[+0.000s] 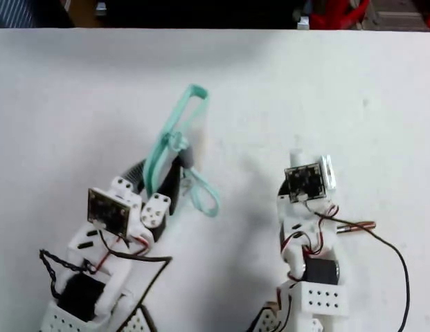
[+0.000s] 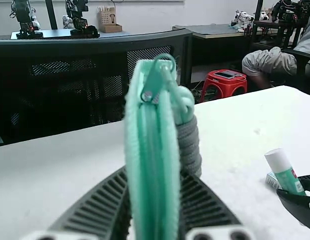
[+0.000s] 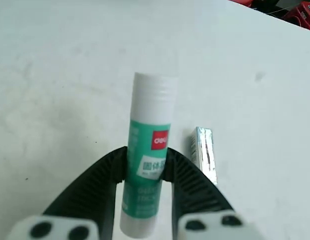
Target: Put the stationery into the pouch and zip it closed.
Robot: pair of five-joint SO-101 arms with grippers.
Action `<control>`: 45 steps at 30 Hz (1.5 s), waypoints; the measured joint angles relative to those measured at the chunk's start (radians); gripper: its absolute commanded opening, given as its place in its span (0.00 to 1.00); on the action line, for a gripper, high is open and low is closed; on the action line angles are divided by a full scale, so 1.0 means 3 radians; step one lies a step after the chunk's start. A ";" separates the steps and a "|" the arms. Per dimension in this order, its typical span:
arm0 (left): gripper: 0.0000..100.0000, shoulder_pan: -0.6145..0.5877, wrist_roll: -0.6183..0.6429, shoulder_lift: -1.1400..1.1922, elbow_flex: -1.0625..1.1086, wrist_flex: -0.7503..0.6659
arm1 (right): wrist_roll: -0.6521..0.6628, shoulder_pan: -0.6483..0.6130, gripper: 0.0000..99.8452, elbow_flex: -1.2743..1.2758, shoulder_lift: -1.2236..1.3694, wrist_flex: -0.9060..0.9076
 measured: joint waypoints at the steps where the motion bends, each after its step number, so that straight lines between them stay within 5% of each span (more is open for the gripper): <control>1: 0.08 0.0000 0.0000 0.0000 0.0000 0.0000 | -0.0005 0.0000 0.02 0.0000 0.0000 0.0000; 7: 0.08 0.0000 0.0000 0.0000 0.0000 0.0000 | -0.0020 0.0000 0.02 -0.0281 0.0343 0.0179; 22: 0.08 0.0000 0.0000 0.0000 0.0000 0.0000 | -0.0164 0.0159 0.02 -0.1698 0.3217 0.0000; 45: 0.08 0.0000 0.0000 0.0000 0.0000 0.0000 | -0.0164 0.0153 0.02 -0.1734 0.3258 0.0000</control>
